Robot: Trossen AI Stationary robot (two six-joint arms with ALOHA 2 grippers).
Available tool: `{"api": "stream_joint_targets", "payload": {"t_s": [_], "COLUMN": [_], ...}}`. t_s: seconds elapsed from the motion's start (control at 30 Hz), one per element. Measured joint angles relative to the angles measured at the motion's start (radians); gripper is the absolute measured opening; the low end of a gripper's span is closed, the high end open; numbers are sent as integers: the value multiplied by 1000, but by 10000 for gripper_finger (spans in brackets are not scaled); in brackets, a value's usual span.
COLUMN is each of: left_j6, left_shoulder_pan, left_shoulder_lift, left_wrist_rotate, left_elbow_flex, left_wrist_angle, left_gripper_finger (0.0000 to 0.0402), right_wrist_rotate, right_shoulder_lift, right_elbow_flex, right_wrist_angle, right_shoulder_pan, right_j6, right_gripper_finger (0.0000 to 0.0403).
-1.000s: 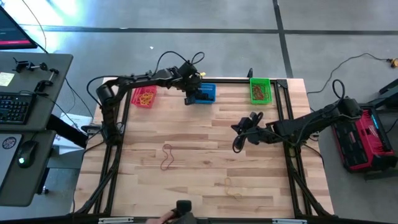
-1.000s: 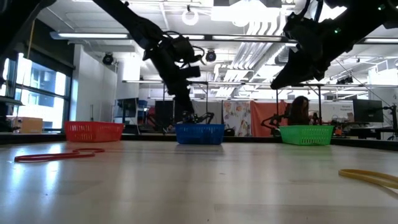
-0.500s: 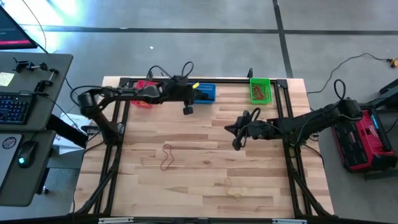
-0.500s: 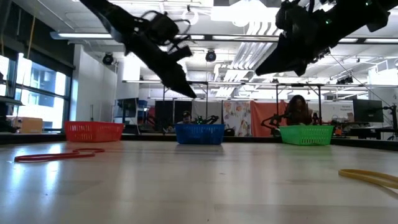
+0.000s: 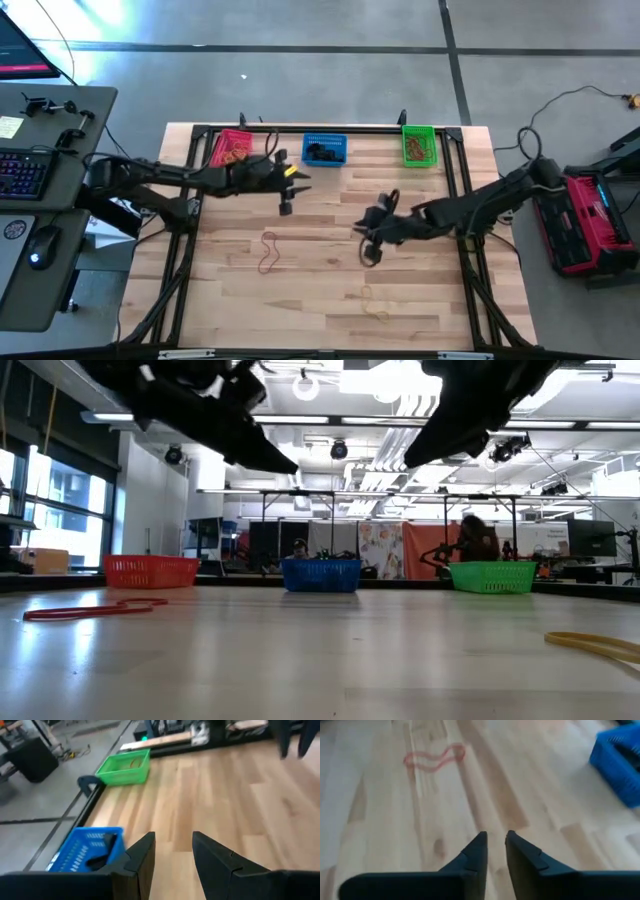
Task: Sort rubber bands into baskets
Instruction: Put the yellow rubber band into the red bin
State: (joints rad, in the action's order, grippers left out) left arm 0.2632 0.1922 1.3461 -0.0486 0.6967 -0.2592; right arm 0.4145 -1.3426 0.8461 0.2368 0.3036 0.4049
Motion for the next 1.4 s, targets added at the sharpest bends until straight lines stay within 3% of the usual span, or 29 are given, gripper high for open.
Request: {"api": "stream_joint_targets", "payload": {"t_s": [0.2,0.47,0.6,0.87,1.4], "left_j6": [-45,-54,-95,-166,-192], "left_shoulder_pan": [-130,-295,-360,-461,-515], "left_shoulder_lift": [-54,-63,-60,-9,-1], "left_wrist_rotate": [-57,-179,-200,-259,-278], "left_elbow_flex": [-77,-88,-94,-219,-232], "left_wrist_angle": [-91,-89,-121,-403,-413], "left_gripper_finger": [121,121,120,97,80], "right_wrist_rotate": [-14,-147,-221,-258,-297], "right_shoulder_lift": [-143,-333,-428,-601,-804], "right_elbow_flex": [176,338,388,523,722], "right_wrist_angle": [254,482,494,560,663], "right_shoulder_pan": [87,196,251,352,413], "right_j6": [145,390,479,557,566], "right_gripper_finger": [92,119,127,154,172]}}
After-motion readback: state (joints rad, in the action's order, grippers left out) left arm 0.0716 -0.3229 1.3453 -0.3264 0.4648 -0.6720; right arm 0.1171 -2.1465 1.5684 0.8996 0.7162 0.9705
